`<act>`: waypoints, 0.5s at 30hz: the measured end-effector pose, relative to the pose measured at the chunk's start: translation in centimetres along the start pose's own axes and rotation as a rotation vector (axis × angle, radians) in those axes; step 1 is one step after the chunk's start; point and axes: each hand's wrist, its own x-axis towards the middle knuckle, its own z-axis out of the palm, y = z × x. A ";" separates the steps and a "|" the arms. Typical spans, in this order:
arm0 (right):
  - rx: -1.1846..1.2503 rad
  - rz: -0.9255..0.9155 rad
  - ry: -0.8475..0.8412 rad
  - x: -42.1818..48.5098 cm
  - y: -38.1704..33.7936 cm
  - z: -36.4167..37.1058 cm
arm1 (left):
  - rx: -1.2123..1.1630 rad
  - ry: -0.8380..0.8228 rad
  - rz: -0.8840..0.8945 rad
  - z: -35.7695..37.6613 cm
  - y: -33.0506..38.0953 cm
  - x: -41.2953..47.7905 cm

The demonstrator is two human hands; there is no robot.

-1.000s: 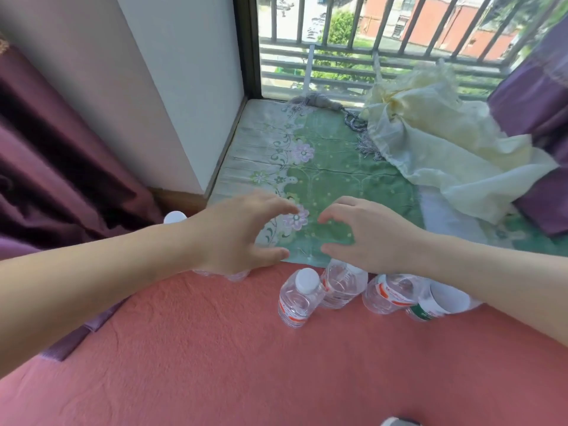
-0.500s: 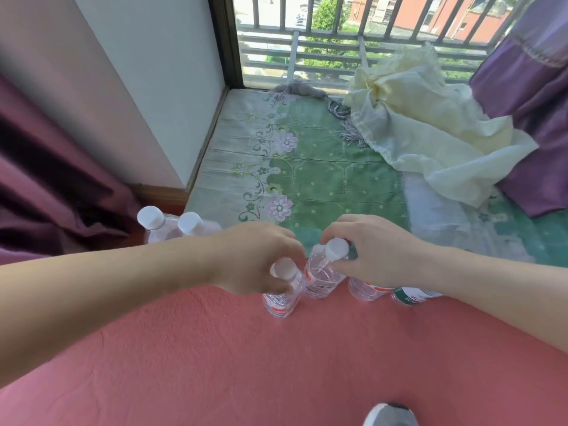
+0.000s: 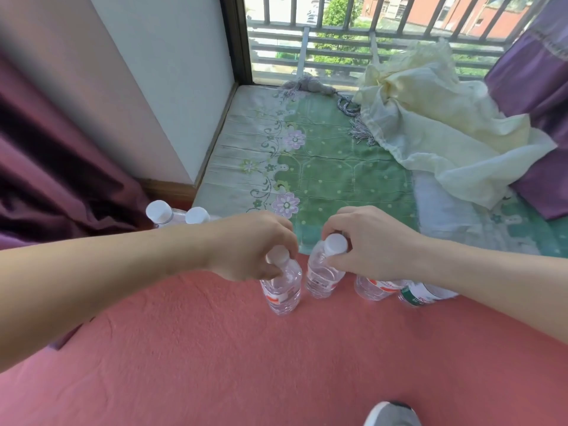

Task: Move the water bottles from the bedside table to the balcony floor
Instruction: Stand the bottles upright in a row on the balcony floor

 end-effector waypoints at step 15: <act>0.053 0.151 0.122 2.5 -1.3 -0.3 | 0.132 -0.053 -0.025 -2.2 -1.6 -0.4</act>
